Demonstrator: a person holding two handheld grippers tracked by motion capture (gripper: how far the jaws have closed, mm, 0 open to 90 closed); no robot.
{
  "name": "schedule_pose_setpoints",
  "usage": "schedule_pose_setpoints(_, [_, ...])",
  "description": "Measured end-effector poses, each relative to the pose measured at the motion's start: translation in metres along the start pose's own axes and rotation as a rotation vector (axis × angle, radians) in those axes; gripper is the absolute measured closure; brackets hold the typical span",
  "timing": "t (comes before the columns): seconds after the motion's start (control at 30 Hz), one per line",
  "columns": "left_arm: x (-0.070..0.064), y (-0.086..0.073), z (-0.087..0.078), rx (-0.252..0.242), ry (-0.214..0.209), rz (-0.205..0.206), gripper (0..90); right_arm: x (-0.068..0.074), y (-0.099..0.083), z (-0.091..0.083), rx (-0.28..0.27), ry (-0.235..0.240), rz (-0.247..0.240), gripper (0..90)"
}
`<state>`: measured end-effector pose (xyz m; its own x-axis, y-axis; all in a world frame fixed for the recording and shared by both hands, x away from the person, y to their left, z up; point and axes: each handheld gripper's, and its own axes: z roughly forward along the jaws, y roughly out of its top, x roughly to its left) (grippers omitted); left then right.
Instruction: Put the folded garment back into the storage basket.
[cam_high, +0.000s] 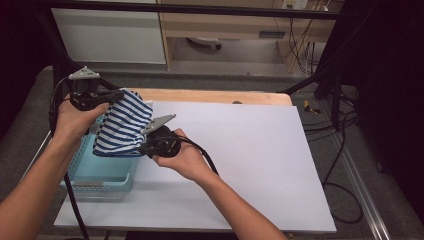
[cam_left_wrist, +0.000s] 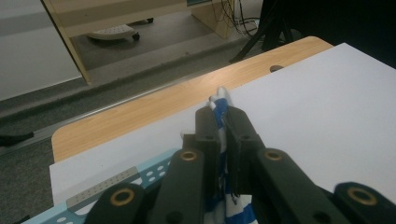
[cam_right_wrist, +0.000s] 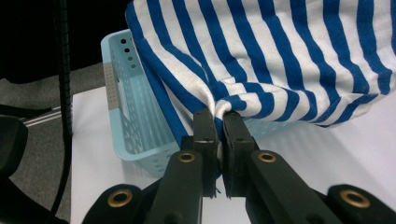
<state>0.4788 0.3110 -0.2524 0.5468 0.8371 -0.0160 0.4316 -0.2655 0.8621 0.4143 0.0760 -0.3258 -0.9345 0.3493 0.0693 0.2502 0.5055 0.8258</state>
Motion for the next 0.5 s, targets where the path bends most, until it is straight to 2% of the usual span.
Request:
schedule_pose_setpoints(0.17, [0.003,-0.003,-0.004,0.002,0.003,0.005,84.5,0.004,0.001,0.005,-0.005,0.004,-0.007,86.6])
schedule_pose_setpoints(0.5, [0.014,-0.015,-0.007,0.005,0.012,-0.018,84.5,0.009,0.001,0.016,0.0,0.011,-0.011,86.6])
